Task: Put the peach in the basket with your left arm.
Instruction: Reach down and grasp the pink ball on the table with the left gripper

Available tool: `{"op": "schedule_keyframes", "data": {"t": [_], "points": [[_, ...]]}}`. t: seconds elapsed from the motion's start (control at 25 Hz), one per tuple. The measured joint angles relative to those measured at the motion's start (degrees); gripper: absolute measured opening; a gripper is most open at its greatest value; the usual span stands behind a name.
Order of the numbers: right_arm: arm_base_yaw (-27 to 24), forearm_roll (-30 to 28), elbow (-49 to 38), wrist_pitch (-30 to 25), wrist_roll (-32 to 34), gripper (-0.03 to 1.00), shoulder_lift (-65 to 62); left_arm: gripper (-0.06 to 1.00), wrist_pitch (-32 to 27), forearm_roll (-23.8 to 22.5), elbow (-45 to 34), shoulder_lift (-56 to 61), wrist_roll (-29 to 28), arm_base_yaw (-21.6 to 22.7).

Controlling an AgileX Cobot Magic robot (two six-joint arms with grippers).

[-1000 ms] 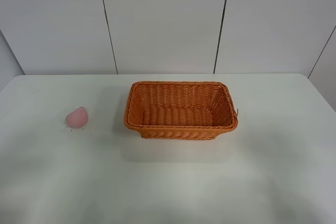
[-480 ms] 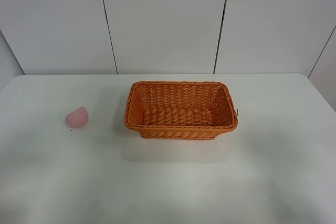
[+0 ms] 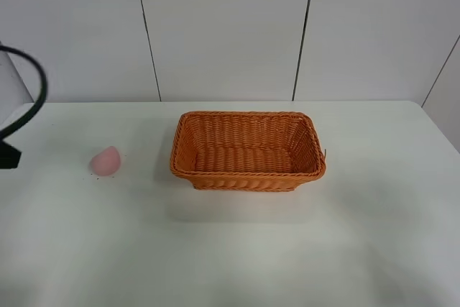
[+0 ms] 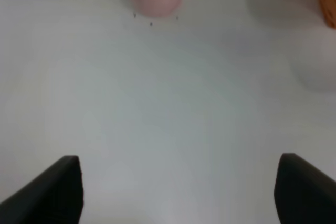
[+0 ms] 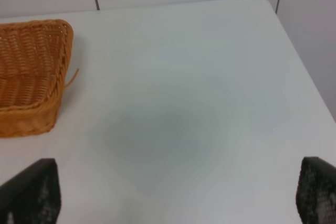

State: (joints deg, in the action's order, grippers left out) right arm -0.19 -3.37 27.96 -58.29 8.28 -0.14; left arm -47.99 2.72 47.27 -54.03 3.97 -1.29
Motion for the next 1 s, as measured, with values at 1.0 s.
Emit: {"op": "schedule_keyframes", "data": {"t": [1.0], "points": [[0.0, 0.0, 0.0, 0.0, 0.0, 0.69, 0.0, 0.85, 6.9, 0.1, 39.0, -69.1, 0.0, 0.0]]}}
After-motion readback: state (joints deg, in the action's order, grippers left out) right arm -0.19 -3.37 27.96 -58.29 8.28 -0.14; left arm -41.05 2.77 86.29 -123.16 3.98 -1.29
